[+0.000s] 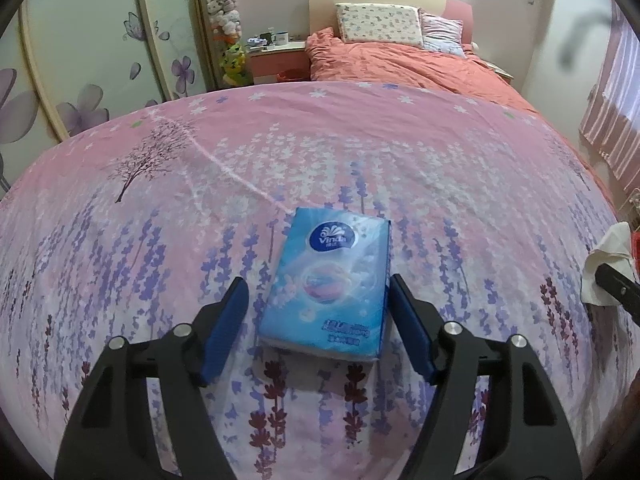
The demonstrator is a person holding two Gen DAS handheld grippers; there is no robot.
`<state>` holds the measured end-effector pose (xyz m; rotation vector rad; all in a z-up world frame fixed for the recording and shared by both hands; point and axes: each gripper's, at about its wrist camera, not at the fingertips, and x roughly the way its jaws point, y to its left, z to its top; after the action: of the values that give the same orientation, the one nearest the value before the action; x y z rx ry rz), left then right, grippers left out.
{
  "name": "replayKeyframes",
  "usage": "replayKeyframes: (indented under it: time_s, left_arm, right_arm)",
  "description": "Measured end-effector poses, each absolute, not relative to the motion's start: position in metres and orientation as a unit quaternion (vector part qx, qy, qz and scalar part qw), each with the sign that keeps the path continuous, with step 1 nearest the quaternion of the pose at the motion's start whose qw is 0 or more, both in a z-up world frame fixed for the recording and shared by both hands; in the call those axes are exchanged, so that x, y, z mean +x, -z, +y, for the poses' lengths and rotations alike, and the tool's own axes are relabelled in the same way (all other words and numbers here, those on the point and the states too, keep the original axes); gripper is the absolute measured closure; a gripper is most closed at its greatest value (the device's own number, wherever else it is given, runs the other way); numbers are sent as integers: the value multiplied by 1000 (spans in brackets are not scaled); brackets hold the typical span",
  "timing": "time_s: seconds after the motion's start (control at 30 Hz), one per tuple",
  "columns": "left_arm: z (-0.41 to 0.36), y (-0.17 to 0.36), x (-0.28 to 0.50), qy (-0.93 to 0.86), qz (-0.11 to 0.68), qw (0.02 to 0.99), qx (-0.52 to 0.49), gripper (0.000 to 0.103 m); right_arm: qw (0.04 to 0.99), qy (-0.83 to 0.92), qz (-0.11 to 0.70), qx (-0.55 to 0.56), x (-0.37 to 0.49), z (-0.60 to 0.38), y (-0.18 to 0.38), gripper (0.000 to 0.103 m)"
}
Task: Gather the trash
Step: 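Lift the white paper with the right tool while the left tool lifts the tissue pack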
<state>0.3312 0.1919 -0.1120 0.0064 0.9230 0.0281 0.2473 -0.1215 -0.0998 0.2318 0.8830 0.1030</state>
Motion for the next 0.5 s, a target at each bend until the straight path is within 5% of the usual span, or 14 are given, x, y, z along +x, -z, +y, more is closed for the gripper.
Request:
replayKeyframes:
  time_s: [0.13,0.5]
  left_arm:
    - [186,111,327,-3,441,898,11,49]
    - [162,101,310,6,423,906,29,53]
  right_arm:
    - [895,-59,424,124,245,-123,101,66]
    - [906,-62,402,118,224,-134,80,67]
